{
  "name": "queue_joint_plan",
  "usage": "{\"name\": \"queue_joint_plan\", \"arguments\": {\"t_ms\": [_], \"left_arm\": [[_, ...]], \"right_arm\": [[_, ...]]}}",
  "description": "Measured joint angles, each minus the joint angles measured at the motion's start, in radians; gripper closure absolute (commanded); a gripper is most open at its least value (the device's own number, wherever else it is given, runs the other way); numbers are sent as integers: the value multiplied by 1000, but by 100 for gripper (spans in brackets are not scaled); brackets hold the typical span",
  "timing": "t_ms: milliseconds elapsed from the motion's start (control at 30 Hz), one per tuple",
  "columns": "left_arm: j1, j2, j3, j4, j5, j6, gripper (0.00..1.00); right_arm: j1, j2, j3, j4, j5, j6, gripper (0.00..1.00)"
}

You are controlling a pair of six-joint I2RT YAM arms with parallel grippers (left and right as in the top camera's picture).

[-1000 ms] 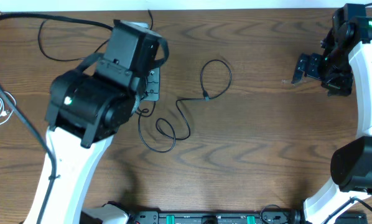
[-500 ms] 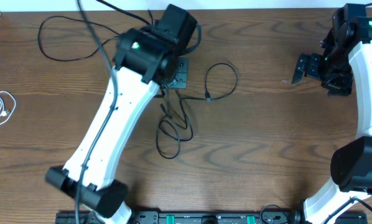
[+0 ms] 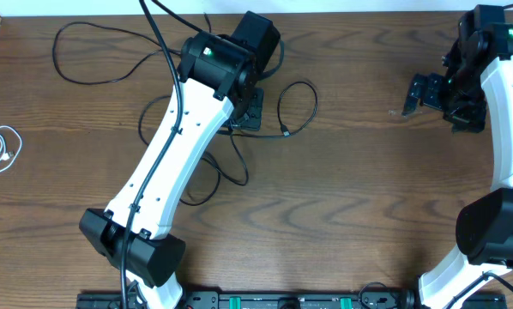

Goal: Untangle cables
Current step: 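Lower the left gripper onto the loosened black cable and grasp it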

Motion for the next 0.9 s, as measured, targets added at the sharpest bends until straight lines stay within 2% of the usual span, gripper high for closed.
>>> {"name": "queue_joint_plan", "arguments": {"t_ms": [67,167,333,467,667,900], "left_arm": [[0,0,-14,5,0,0,37],[0,0,-75,23,0,0,29],[0,2,-207,83,13,0,28],[0,3,-322,143,91,11,28],[0,3,-463,151,140,30,28],[-1,3,-558,252,180,76,28]], "right_arm": [[0,0,0,0,0,0,1],[0,0,0,0,0,0,1],[0,0,0,0,0,0,1],[0,0,0,-1,0,0,1],[0,0,0,0,0,0,1],[0,0,0,0,0,0,1]]}}
